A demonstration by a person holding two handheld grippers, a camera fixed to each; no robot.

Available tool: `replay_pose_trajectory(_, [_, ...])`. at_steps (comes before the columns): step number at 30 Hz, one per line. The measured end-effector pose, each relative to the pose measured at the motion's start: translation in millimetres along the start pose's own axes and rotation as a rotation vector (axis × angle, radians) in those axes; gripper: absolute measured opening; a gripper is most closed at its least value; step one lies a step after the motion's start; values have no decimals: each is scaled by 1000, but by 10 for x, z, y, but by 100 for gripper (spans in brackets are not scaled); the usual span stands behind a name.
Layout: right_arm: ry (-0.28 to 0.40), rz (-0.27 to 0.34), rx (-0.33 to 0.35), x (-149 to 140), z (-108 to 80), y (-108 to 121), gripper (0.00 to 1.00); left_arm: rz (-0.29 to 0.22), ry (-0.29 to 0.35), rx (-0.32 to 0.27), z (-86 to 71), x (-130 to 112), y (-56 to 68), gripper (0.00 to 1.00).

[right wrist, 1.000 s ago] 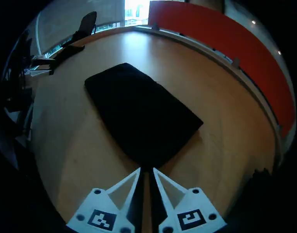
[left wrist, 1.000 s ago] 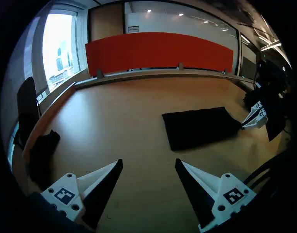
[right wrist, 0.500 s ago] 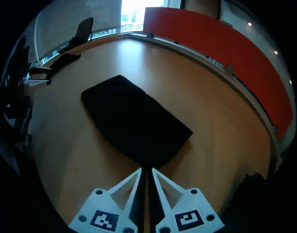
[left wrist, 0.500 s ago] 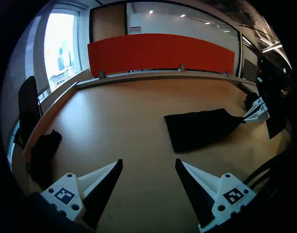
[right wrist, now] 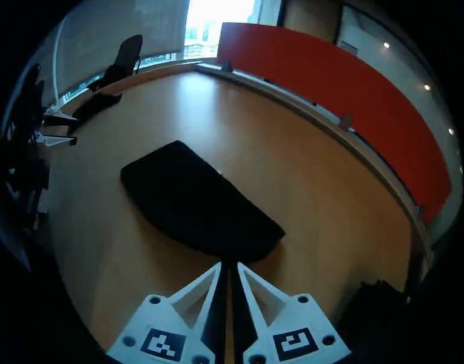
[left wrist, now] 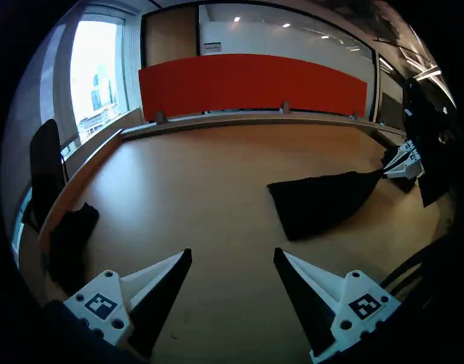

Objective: Fold towel

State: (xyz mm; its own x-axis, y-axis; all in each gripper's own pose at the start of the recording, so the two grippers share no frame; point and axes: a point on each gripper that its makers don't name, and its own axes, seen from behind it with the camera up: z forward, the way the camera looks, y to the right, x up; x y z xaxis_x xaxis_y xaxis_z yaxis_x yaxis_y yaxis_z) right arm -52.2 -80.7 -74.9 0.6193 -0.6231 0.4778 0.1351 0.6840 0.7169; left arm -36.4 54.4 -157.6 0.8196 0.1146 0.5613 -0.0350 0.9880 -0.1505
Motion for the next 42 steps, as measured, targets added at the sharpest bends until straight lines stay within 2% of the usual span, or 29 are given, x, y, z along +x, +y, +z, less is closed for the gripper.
replay_pose_trajectory(8, [21, -7, -12, 101, -73, 65, 3, -3, 0, 3, -46, -1, -9, 100])
replay_pose_trajectory(17, [66, -59, 10, 426, -40, -35, 3, -25, 2, 5, -109, -8, -6, 100])
replay_pose_trajectory(29, [132, -135, 82, 911, 76, -321, 3, -35, 3, 9, -215, -31, 0, 100])
replay_pose_trajectory(42, [143, -222, 176, 1140, 275, -735, 3, -46, 0, 23, -306, -94, -57, 100])
